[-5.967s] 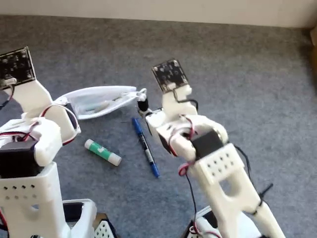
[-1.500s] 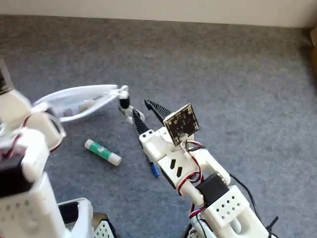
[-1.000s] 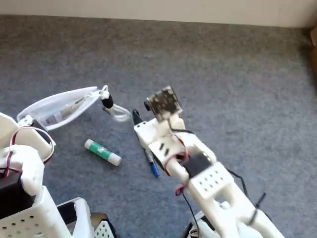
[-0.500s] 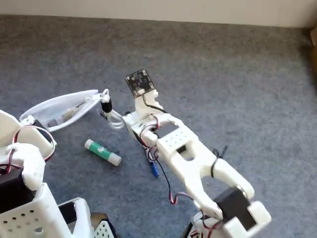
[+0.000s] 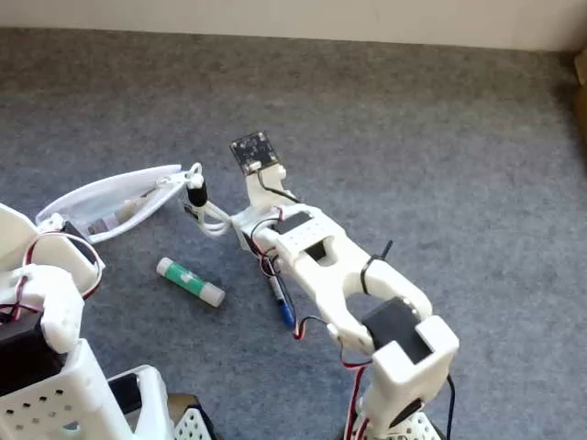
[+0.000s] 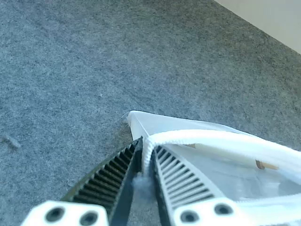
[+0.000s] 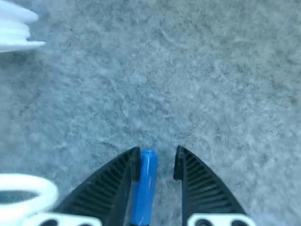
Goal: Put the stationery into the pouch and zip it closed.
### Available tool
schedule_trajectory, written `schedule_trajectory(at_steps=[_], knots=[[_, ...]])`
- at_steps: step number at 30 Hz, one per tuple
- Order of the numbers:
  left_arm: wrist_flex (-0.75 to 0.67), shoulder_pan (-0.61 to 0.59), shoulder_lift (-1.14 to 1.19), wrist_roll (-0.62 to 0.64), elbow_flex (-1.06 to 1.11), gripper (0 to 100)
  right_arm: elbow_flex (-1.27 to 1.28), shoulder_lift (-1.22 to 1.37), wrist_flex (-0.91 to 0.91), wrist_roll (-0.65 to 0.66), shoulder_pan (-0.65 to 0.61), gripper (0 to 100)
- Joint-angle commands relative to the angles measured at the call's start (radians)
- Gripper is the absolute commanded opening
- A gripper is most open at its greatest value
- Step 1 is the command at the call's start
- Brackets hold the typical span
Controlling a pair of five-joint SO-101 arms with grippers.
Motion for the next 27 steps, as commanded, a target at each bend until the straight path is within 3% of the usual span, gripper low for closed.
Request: schedule_trajectory(at_steps=[1, 13, 19, 27], knots=[[-0.029, -0.01, -0.021, 0.008, -0.008, 1, -0.061, -0.004, 0.004, -0.003, 0.013, 12.0], [-0.028, -0.01, -0.024, 0.008, -0.008, 1, -0.061, 0.005, 0.193, 0.066, 0.013, 11.8], [-0.028, -0.01, -0.025, 0.008, -0.007, 1, -0.061, 0.007, 0.217, 0.149, 0.015, 0.3], [-0.028, -0.01, -0.025, 0.008, -0.007, 1, -0.113, -0.001, 0.374, 0.149, 0.047, 0.5]])
